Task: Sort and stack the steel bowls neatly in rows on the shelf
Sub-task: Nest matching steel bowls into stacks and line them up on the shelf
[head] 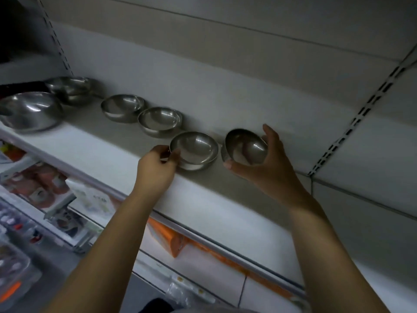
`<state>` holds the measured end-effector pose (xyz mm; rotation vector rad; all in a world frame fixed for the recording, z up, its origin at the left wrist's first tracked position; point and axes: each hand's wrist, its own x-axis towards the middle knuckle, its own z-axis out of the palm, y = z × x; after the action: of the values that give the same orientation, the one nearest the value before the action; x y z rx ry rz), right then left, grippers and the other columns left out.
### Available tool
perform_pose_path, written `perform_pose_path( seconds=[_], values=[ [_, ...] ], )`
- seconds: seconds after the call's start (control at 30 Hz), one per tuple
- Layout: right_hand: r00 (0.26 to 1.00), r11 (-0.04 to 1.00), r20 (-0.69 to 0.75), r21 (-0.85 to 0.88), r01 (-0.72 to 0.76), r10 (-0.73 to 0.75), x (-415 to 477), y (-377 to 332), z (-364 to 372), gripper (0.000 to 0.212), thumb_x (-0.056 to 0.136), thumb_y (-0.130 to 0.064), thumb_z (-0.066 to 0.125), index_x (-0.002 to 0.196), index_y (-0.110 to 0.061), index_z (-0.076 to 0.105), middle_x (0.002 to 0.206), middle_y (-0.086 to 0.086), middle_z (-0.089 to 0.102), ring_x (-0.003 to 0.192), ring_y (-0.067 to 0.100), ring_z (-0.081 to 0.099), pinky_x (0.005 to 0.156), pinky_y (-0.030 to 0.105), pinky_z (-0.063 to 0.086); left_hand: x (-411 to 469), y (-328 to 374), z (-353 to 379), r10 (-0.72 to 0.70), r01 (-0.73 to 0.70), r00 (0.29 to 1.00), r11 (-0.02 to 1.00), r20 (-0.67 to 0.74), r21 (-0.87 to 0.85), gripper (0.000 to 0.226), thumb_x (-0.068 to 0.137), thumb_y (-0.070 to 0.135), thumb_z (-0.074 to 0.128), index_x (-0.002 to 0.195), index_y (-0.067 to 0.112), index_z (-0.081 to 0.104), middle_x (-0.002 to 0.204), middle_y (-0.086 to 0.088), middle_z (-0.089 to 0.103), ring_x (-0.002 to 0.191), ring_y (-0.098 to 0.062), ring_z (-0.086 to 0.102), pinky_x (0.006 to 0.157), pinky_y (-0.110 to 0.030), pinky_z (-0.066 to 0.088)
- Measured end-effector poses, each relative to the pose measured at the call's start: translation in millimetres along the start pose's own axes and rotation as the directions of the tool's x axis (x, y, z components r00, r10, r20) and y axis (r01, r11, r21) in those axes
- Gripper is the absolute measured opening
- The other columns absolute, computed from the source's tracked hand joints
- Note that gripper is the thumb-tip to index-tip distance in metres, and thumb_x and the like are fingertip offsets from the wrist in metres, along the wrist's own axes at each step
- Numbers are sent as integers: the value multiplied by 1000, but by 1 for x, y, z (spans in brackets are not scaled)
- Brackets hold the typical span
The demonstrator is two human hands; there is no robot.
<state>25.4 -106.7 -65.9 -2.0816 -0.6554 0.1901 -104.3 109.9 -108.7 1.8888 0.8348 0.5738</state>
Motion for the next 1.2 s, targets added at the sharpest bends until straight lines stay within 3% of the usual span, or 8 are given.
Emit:
perform_pose_path(
  seconds=[0.1, 0.23, 0.33, 0.53, 0.7, 0.83, 0.97, 1.2],
  values=[
    [999, 996, -19, 74, 41, -40, 9, -16, 8, 119, 57, -61, 89, 152, -47, 19, 152, -9, 35, 139, 13, 39, 108, 35, 40, 11, -4, -6, -16, 24, 998, 993, 67, -112, 9, 97, 38, 66, 96, 30, 69, 95, -1, 76, 95, -30, 72, 89, -49, 60],
    [995, 996, 62, 63, 70, -74, 22, -35, 33, 126, 51, -64, 91, 151, -50, 15, 151, -12, 37, 138, 11, 41, 111, 36, 40, 25, -7, -15, -20, 62, 983, 972, 182, -227, 19, 102, 20, 61, 115, 10, 72, 87, -2, 74, 84, -22, 72, 73, -29, 59],
    [994, 997, 83, 33, 69, -72, 29, -40, 53, 132, 45, -70, 90, 152, -50, 14, 151, -9, 37, 138, 12, 42, 113, 42, 41, 33, -7, -22, -12, 74, 965, 971, 263, -227, 19, 103, 19, 60, 116, 10, 70, 91, -2, 74, 85, -16, 72, 66, -20, 58],
    [994, 996, 108, -89, 17, -7, 36, -53, 69, 135, 52, -57, 94, 156, -44, 9, 155, -5, 28, 144, 13, 29, 112, 32, 32, 50, -5, -28, -44, 145, 919, 962, 391, -231, 26, 106, 30, 50, 111, 18, 72, 106, -4, 77, 97, -18, 74, 79, -30, 62],
    [992, 989, 118, -146, -31, 49, 33, -58, 83, 132, 57, -57, 92, 158, -41, 8, 160, -6, 23, 146, 12, 24, 113, 32, 30, 55, 2, -31, -61, 240, 886, 908, 459, -344, 33, 106, 44, 47, 98, 24, 72, 90, 0, 80, 84, -18, 76, 76, -33, 61],
    [991, 991, -45, 65, -119, 122, 28, -55, 97, 99, 77, -66, 72, 157, -38, 21, 161, -11, 30, 144, 7, 32, 112, 29, 30, 62, 3, -32, -58, 264, 860, 901, 507, -344, 29, 104, 39, 55, 95, 16, 70, 93, -9, 76, 87, -26, 74, 81, -38, 61],
    [940, 934, -160, 250, -256, 301, 25, -54, 114, 64, 99, -59, 43, 155, -30, 32, 157, -7, 40, 142, 13, 39, 102, 24, 29, 63, -2, -33, -27, 242, 855, 904, 517, -353, 23, 103, 33, 58, 90, 18, 70, 91, -6, 74, 99, -31, 73, 91, -47, 61],
    [877, 907, -333, 358, -223, 346, 24, -63, 151, 51, 98, -51, 54, 142, -26, 50, 137, -7, 57, 124, 11, 53, 92, 19, 38, 74, -17, -57, -3, 208, 847, 922, 532, -327, 24, 102, 36, 60, 96, 16, 71, 97, -9, 76, 97, -25, 74, 82, -37, 63]
  ],
)
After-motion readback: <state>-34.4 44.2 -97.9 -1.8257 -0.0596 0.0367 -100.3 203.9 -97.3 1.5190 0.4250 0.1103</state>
